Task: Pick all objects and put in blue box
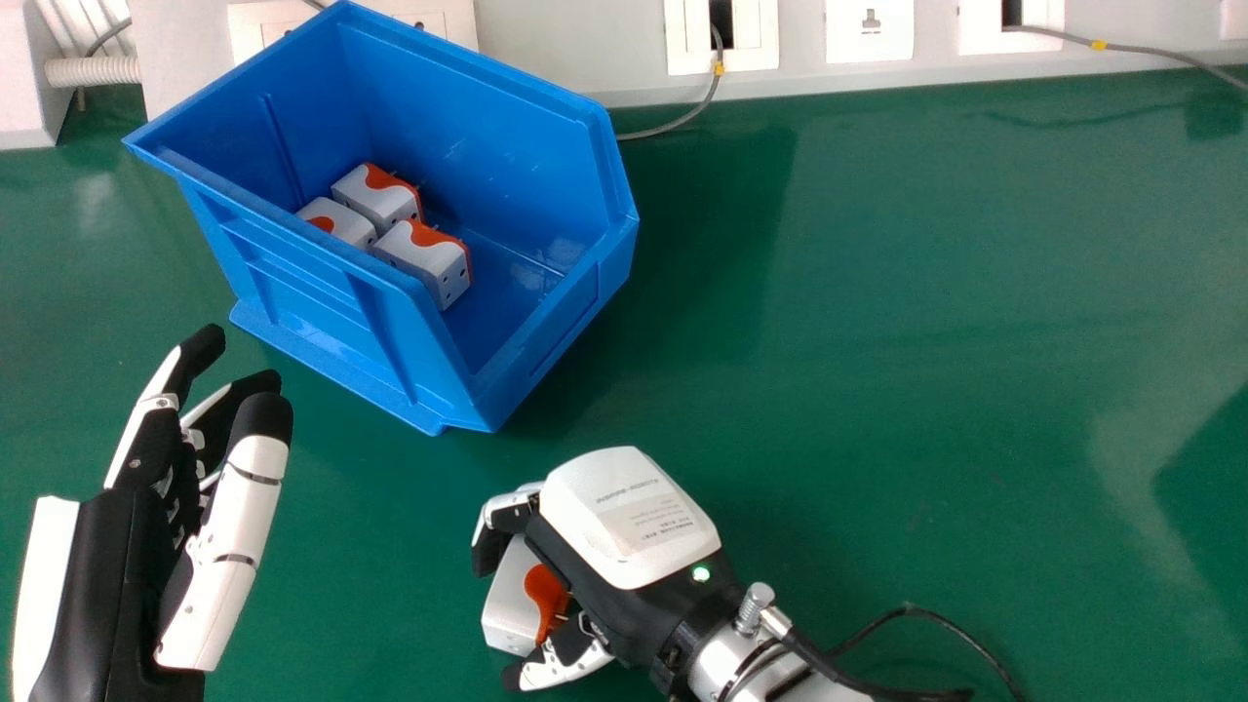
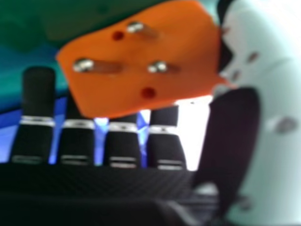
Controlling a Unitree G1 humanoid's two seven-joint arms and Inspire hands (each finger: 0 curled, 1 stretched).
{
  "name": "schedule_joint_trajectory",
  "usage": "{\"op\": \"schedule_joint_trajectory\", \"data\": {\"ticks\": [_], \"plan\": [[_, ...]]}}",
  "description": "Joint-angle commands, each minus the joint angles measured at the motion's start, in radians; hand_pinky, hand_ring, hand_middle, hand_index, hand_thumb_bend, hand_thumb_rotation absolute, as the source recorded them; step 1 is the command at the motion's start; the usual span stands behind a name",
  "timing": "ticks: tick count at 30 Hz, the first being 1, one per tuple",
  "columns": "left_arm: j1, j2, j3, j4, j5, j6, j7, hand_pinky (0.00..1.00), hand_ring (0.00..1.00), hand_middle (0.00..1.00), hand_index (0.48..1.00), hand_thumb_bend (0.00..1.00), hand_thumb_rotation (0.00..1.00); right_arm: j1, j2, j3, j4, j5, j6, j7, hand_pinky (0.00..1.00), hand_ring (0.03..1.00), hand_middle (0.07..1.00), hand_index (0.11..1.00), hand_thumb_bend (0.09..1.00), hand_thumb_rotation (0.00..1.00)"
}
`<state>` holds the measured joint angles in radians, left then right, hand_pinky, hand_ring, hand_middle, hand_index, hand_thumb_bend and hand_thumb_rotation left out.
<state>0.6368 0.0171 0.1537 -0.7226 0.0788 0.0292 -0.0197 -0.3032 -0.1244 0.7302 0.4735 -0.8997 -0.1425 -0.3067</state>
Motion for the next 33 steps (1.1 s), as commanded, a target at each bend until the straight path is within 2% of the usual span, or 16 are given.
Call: {"op": "schedule_joint_trajectory", "data": {"ticks": [1,7,19,33], "plan": [[0.003,0.004,0.005,-0.031,0.001,-0.004,0.0,0.78,0.84,0.83,0.908,0.52,0.8,0.007,0.008,-0.003,0.002,0.007,-0.004,-0.002,0.39,0.458,0.532,0.526,0.483,0.0],[0.005,0.009,0.008,-0.032,0.002,-0.003,-0.004,0.78,0.84,0.83,0.909,0.52,0.8,0.018,0.01,-0.019,-0.021,0.03,-0.01,0.007,0.37,0.439,0.515,0.498,0.491,0.0],[0.003,0.016,0.012,-0.031,0.005,-0.002,-0.009,0.78,0.84,0.83,0.909,0.53,0.8,0.07,0.015,-0.084,-0.18,0.112,0.028,0.122,0.36,0.426,0.503,0.462,0.496,0.0],[-0.007,0.019,0.023,-0.025,-0.001,0.004,-0.017,0.78,0.84,0.83,0.911,0.52,0.8,0.146,0.005,-0.171,-0.394,0.149,0.073,0.196,0.35,0.425,0.509,0.466,0.495,0.0]]}}
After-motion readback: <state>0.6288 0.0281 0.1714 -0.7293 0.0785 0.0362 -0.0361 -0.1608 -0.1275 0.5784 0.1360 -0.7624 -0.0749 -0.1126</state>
